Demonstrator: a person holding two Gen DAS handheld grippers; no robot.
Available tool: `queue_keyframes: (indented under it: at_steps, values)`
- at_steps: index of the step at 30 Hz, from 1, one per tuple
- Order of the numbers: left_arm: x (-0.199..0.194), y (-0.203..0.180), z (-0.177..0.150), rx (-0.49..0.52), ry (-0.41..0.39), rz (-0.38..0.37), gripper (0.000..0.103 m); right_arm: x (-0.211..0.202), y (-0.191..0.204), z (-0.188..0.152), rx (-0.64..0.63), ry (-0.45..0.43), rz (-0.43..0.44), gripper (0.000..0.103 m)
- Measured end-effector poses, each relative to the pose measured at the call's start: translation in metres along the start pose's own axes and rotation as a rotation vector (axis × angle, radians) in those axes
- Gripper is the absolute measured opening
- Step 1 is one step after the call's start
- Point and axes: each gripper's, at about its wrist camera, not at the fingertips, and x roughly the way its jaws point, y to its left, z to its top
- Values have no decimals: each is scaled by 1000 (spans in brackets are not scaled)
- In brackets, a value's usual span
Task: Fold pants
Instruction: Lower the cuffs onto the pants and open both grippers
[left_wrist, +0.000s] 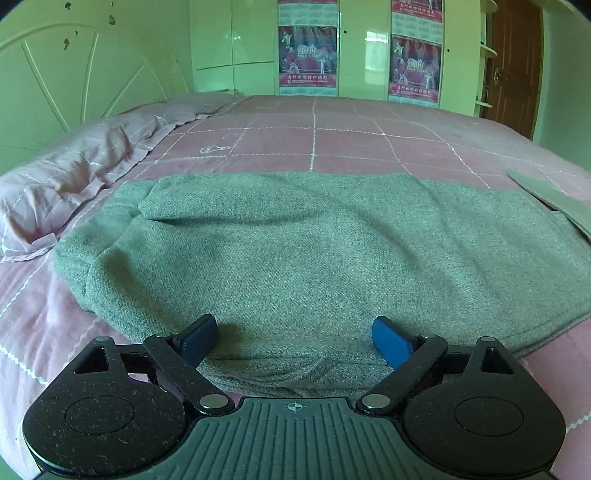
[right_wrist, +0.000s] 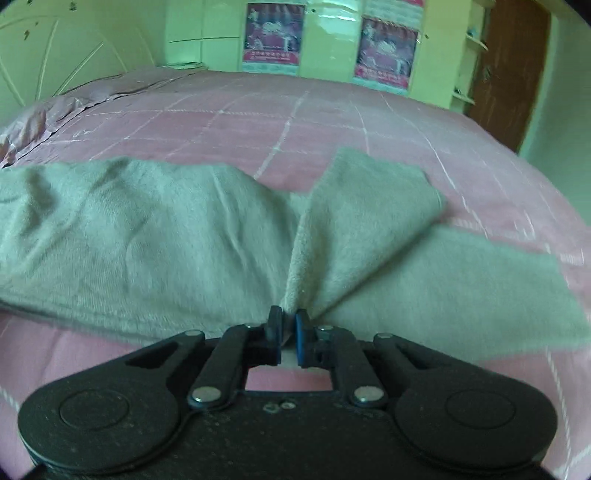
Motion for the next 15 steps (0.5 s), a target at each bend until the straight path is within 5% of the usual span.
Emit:
queue_keyframes:
  at_steps: [2, 4, 10, 12, 15]
  values:
    - [-1, -1, -2, -5, -6, 5, 91, -8, -5, -3, 36, -28, 10, 2]
    - [-2, -3, -3, -6, -11, 7, 91, -14, -2, 7, 22, -61, -13, 18]
    - [11, 1, 5, -13, -10, 2, 93, 20, 12, 54, -137, -80, -89, 19]
    - [11, 1, 5, -13, -11, 1, 93, 34, 5, 62, -149, -44, -103, 0]
    - [10, 1, 4, -11, -19, 0, 93, 22, -30, 58, -11, -69, -105, 0]
